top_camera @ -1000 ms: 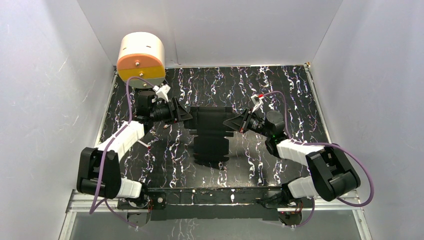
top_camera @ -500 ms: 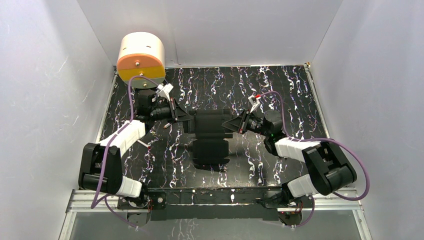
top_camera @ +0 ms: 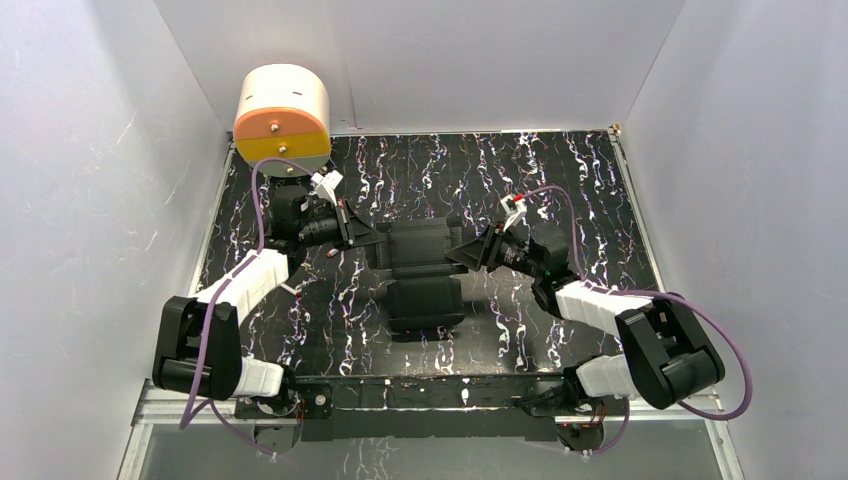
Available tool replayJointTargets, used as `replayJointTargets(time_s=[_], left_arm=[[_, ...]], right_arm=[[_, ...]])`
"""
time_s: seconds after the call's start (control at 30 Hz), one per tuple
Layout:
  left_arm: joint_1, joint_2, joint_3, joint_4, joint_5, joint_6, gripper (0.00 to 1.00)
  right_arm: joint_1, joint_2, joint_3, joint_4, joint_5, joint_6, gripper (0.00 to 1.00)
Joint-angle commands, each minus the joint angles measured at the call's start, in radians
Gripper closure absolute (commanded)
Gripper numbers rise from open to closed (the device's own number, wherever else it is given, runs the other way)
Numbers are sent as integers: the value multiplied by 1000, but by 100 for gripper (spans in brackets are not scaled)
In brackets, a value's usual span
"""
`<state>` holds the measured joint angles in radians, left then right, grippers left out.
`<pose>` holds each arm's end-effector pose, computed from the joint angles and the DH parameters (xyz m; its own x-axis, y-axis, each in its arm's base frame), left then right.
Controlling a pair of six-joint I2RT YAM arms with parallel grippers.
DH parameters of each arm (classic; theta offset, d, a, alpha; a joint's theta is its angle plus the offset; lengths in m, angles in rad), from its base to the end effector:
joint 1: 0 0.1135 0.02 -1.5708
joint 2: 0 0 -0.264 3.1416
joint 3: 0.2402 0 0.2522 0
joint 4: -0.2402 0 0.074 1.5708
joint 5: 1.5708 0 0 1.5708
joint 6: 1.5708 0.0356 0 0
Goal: Fold the paper box
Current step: Fold the paper box at the center of the board.
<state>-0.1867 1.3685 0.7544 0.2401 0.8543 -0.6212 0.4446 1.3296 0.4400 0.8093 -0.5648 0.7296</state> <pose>0.2823 -0.0807 0.2444 -0.7643 -0.2446 -0.5966 0.4511 0.4583 -0.7658 0.2279 0.1297 0.2090 -0.6172 0.3297 -0.7144 -0.5816 0.4204 0.6964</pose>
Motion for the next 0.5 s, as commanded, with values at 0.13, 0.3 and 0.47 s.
replayJointTargets(time_s=[0.13,0.3,0.47], left_arm=[[12,-46,-28,82,33,-63,100],[13,-46,-36,105,34,-81,100],[13,-48,-43,117,24,-93,100]], right_arm=[[-14,-55,-84,50,15,-38,48],[-15,-74,-107,67,7,-34,54],[-15,-67,-97,68,-15,-37,63]])
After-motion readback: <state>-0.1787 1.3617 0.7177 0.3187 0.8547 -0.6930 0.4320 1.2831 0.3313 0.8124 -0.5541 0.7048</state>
